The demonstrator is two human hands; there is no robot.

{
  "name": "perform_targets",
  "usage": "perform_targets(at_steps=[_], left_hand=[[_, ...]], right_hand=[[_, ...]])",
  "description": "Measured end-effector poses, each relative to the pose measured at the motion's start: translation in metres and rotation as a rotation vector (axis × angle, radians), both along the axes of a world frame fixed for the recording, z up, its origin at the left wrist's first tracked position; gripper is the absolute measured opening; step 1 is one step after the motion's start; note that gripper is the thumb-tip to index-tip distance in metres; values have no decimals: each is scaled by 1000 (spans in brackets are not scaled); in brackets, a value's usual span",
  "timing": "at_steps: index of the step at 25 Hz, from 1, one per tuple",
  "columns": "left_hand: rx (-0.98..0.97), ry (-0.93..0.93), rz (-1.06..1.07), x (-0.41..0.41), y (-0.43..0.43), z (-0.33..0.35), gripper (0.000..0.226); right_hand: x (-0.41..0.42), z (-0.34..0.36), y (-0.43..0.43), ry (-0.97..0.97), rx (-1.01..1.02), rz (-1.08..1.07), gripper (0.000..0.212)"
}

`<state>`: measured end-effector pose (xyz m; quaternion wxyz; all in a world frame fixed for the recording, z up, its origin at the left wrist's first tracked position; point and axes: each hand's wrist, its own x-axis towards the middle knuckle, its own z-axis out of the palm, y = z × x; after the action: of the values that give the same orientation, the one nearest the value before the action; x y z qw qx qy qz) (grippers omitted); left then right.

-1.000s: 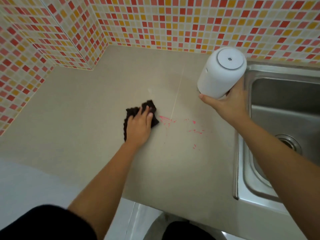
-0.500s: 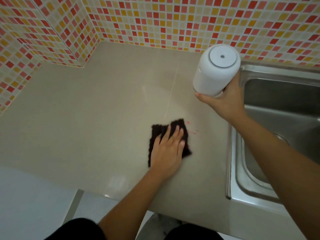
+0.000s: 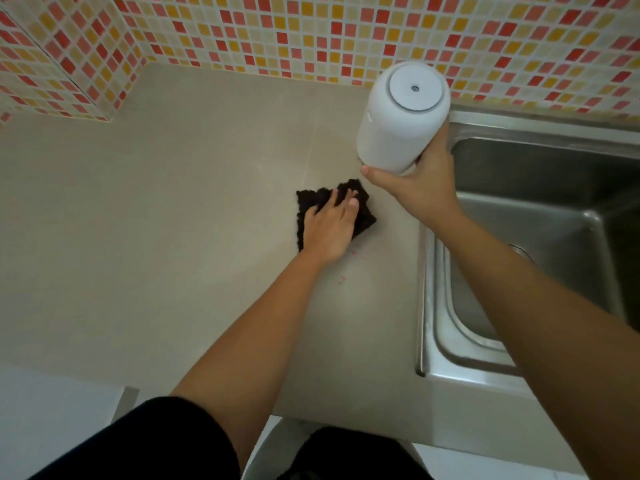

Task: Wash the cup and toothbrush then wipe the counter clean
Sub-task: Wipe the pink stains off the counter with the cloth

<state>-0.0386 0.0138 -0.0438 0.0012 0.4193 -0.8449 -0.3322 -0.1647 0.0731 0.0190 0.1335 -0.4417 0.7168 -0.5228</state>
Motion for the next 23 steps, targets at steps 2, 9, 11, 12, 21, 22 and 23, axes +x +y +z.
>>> perform_targets(at_steps=[2, 9, 11, 12, 21, 22, 23], left_hand=[[38, 13, -188, 14, 52, -2, 48], [-464, -190, -257, 127, 100, -20, 57], [-502, -202, -158, 74, 60, -21, 60], [-463, -217, -130, 46, 47, -18, 61], [-526, -97, -492, 149, 135, -21, 55], [-551, -99, -490, 155, 115, -24, 52], [-573, -114, -443, 149, 95, -24, 50]], right_hand=[[-2, -2, 3, -4, 13, 5, 98], [-13, -15, 10, 7, 63, 8, 100], [-13, -16, 11, 21, 60, 6, 100], [-12, -17, 12, 27, 57, 4, 100], [12, -31, 17, -19, 62, 26, 97], [14, -32, 18, -22, 54, 24, 97], [16, -33, 19, -26, 52, 22, 97]])
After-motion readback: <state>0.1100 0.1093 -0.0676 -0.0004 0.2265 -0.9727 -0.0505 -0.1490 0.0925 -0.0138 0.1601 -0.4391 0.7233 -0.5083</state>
